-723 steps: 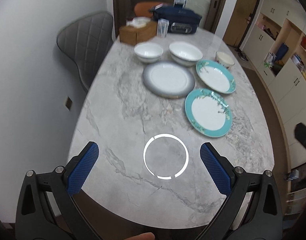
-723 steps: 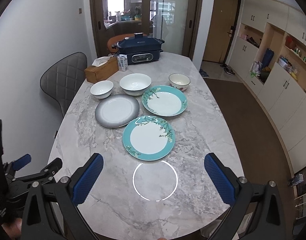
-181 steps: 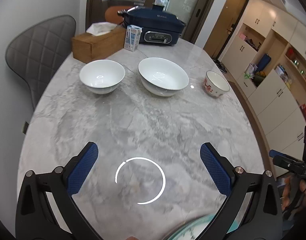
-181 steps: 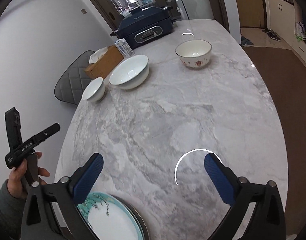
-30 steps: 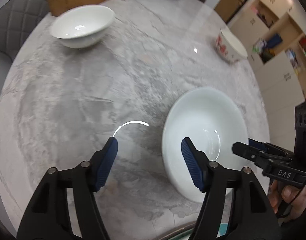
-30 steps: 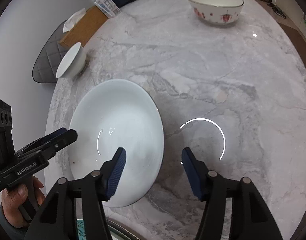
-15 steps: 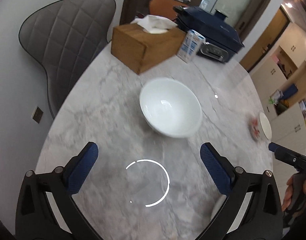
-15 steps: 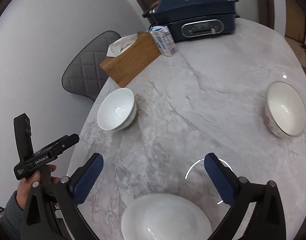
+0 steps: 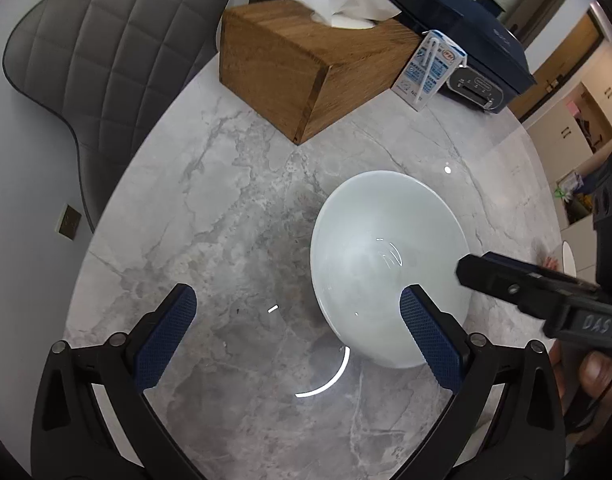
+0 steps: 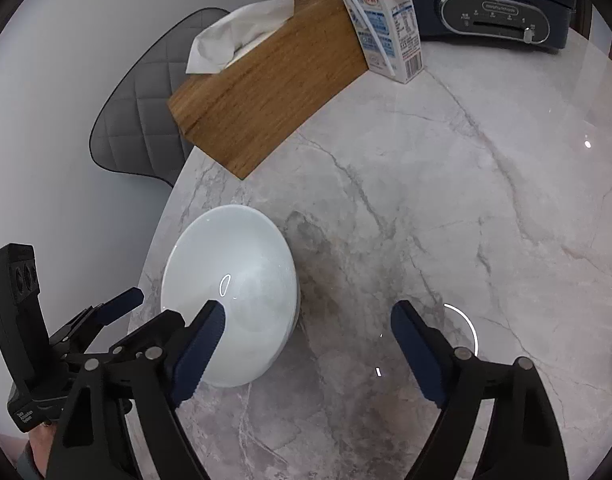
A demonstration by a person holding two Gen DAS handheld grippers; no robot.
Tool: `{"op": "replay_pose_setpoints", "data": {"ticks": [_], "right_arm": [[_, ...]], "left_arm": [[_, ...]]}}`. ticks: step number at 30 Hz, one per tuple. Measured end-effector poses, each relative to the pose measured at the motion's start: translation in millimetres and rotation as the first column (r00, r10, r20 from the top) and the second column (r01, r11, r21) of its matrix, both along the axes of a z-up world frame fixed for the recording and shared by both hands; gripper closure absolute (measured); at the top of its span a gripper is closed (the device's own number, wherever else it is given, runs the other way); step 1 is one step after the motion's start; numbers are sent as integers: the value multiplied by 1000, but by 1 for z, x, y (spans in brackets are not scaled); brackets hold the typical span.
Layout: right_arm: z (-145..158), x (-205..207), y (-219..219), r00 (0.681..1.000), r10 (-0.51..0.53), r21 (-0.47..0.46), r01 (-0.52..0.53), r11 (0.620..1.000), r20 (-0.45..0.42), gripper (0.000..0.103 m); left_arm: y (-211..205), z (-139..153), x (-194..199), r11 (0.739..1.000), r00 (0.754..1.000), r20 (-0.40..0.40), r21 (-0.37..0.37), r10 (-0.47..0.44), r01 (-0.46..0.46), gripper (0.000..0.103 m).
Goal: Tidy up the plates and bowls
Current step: 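Reach the right gripper to the smaller white bowl and grasp its rim, then carry the smaller white bowl and lower it into the large bowl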
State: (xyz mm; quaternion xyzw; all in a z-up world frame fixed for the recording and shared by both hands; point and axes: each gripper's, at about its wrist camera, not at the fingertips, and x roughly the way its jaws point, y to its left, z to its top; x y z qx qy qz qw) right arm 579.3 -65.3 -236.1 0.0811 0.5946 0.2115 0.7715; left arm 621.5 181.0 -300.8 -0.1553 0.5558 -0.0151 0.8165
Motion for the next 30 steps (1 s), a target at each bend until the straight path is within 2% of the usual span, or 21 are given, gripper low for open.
{"op": "replay_pose_setpoints", "data": {"ticks": [3,5,7,8,9,10,11,13,14,15,16,17,18,20,24,30], "right_arm": [[-13,1,3,1000,13,-2,-13,1000,-22,28],[-18,2,3,999,17,-4,-17,1000,-27,32],[-20,2,1,999,14,0,-14,1000,-30,35],[-21,2,0,999,11,0,-11,1000,-30,36],[-22,2,-1,999,12,4,-12,1000,-30,43],[-23,2,-2,999,16,1,-16,1000,-32,46],[-25,3,-2,999,18,-6,-19,1000,-36,49],[-26,5,-2,999,26,1,-26,1000,-41,58],[-26,5,0,998,35,10,-35,999,-42,63],[-24,5,3,998,48,17,-47,999,-37,73],[-22,4,6,998,62,14,-61,998,-31,77],[-20,3,10,997,77,11,-76,997,-27,88],[-18,2,14,996,89,12,-89,996,-27,89],[-15,0,19,995,96,-25,-97,995,-16,90],[-10,-5,11,997,79,5,-79,997,-19,92],[26,-21,-6,997,72,10,-73,997,27,92]], "left_arm": [[-3,-9,5,1000,1000,-22,12,-6,6,1],[-5,-14,6,1000,1000,-28,14,-6,6,5],[-5,-18,9,1000,999,-32,12,2,-1,15],[-6,-19,10,1000,999,-32,18,6,-5,16],[-7,-20,11,1000,1000,-30,25,3,-3,25],[-9,-21,13,999,999,-32,32,-2,3,38],[-10,-22,14,999,999,-40,35,-8,9,44],[-14,-26,17,999,998,-51,25,-28,29,75],[-16,-27,17,999,998,-48,18,-31,32,77],[-17,-27,17,999,999,-41,18,-31,32,79],[-19,-27,17,999,999,-36,17,-35,36,85],[-23,-26,17,999,998,-36,17,-41,42,88],[-26,-25,17,998,998,-39,35,-45,46,92],[-30,-22,17,998,998,-34,48,-47,49,92],[-34,-8,9,997,998,-18,58,-57,58,94],[-52,30,-10,994,996,39,75,-83,80,94]]}}
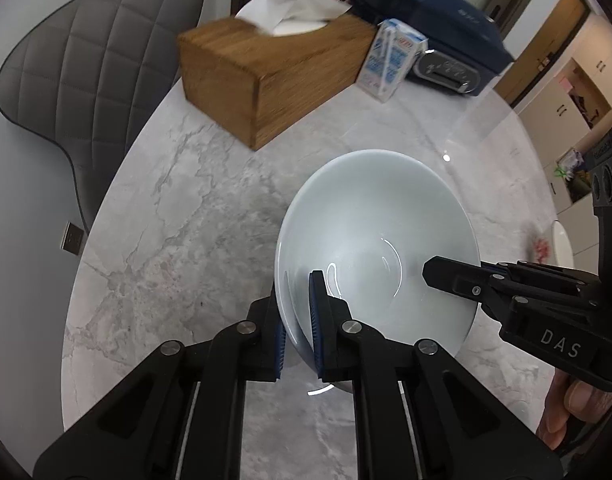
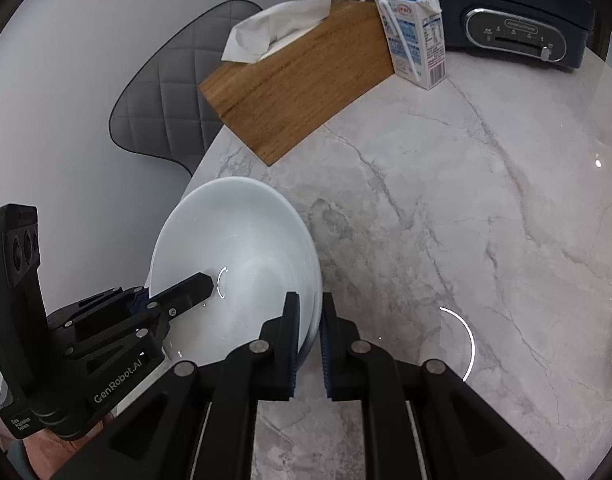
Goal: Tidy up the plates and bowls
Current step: 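Carry the smaller white bowl and lower it into the large bowl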
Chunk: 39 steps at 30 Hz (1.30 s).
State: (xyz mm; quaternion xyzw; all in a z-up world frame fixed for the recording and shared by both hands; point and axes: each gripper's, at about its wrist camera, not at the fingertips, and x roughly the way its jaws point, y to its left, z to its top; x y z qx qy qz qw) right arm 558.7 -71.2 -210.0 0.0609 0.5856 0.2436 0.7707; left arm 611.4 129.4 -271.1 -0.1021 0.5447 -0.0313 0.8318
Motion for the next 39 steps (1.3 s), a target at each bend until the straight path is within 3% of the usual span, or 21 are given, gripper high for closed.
{"op": "replay_pose_setpoints", "data": {"ticks": [7,15,25,39], "right_arm": [[43,-44,-44,998,-49,29,48,998,41,91],[67,-129,-103,990,-132,33,130,991,54,91],[40,-223,-151,972,-234,-9,234,972,-21,91],[-1,-234,-149,964,-245,-52,241,969,-101,91]], "left_arm": [[-47,47,-39,995,993,57,14,-100,100,94],[-124,66,-115,971,969,59,23,-240,239,94],[-191,32,-198,935,935,-43,35,-351,352,93],[-191,-13,-205,929,927,-136,80,-349,361,92]]}}
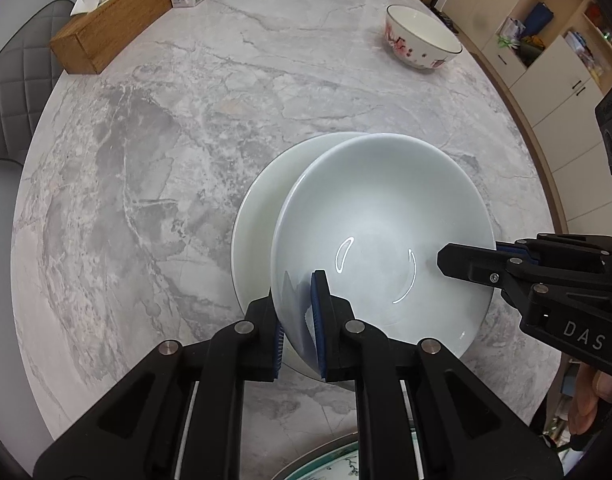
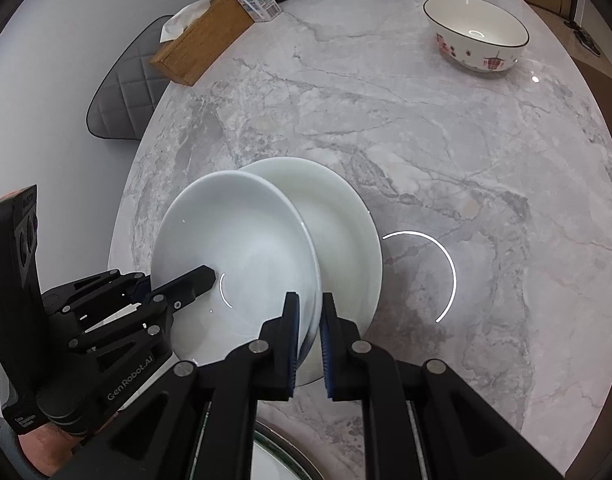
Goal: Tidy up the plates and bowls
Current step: 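Carry the smaller white bowl and lower it into the large bowl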
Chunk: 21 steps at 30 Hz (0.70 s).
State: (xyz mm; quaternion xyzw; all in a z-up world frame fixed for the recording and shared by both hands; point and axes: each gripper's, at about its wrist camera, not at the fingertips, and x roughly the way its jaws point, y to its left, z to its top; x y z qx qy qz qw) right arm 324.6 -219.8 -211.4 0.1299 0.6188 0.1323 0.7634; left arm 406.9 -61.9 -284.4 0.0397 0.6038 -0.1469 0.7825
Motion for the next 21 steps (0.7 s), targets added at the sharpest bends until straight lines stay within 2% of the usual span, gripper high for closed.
{"op": "replay_pose_setpoints", "data": {"ticks": [12,21], "right_arm": [[-18,10,6,1000,11,-61,-12,998,-29,91],[-18,14,13,999,38,-140,-40,989,-14,91]], "left_arm": [[-3,-23,11,1000,999,-28,22,16,-15,91],[-6,-27,16,1000,999,-34,19,25,-25,91]]}}
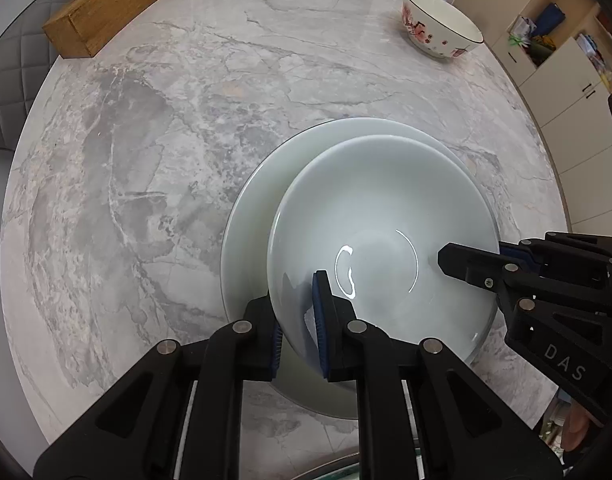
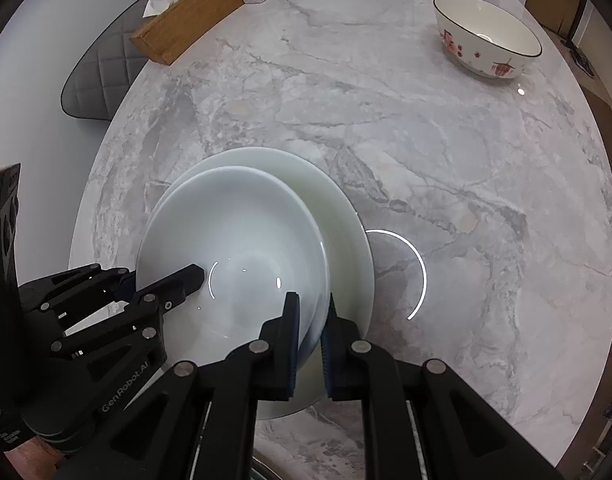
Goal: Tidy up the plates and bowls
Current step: 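Carry the smaller white bowl and lower it into the large bowl, then open the right gripper and move to the red-patterned bowl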
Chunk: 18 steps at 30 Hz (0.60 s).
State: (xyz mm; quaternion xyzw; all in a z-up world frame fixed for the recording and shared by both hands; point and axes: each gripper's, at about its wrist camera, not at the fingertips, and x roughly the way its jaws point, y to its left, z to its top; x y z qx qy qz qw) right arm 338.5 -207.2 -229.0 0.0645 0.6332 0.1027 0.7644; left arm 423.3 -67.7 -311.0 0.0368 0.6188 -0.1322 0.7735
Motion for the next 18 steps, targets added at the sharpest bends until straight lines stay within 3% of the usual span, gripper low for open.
{"op": "replay_pose_setpoints", "data": {"ticks": [9,12,15,18], "right_arm": [[-1,2,4,1000,5,-20,-5,1000,-6,90],[0,2,4,1000,9,-20,-9,1000,-2,83],[3,2,7,1000,15,-19,-15,1000,3,73],[8,2,7,1000,8,-42,-7,999,21,69]], "left_arm": [[6,0,-2,999,1000,-18,-37,19,-19,89],[8,1,-4,998,1000,-23,-55,21,-22,87],[6,4,-6,996,999,-38,-94,6,-10,73],[4,11,-7,996,1000,-24,-86,4,-6,63]]}}
